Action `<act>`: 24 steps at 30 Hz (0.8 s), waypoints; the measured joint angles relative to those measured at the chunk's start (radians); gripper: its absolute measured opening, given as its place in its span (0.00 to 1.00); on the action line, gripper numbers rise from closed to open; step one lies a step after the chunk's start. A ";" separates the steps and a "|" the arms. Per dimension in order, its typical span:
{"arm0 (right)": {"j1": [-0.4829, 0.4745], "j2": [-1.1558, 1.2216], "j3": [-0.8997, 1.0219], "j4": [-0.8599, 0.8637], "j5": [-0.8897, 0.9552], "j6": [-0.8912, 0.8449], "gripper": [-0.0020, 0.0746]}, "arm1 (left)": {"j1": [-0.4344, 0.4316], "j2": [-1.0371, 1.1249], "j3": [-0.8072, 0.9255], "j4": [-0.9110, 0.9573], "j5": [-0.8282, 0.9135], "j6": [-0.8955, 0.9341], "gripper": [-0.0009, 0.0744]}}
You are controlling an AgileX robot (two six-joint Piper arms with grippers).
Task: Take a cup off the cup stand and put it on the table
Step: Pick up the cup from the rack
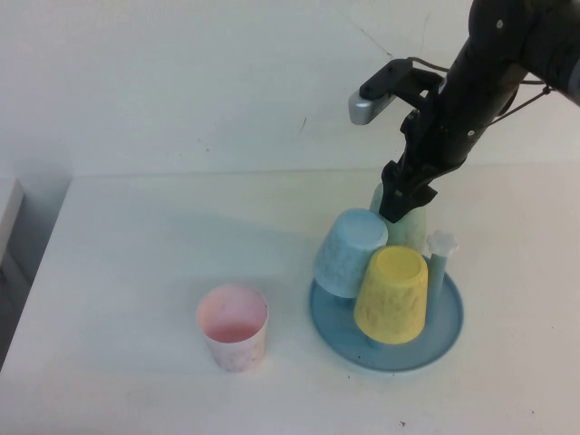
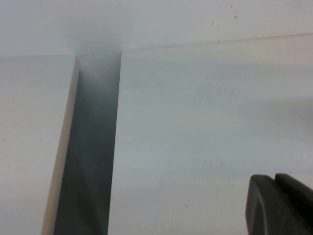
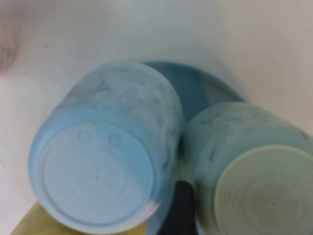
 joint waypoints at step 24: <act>0.031 0.052 -0.027 -0.017 -0.002 0.002 0.78 | 0.000 0.000 0.000 0.000 0.000 0.000 0.01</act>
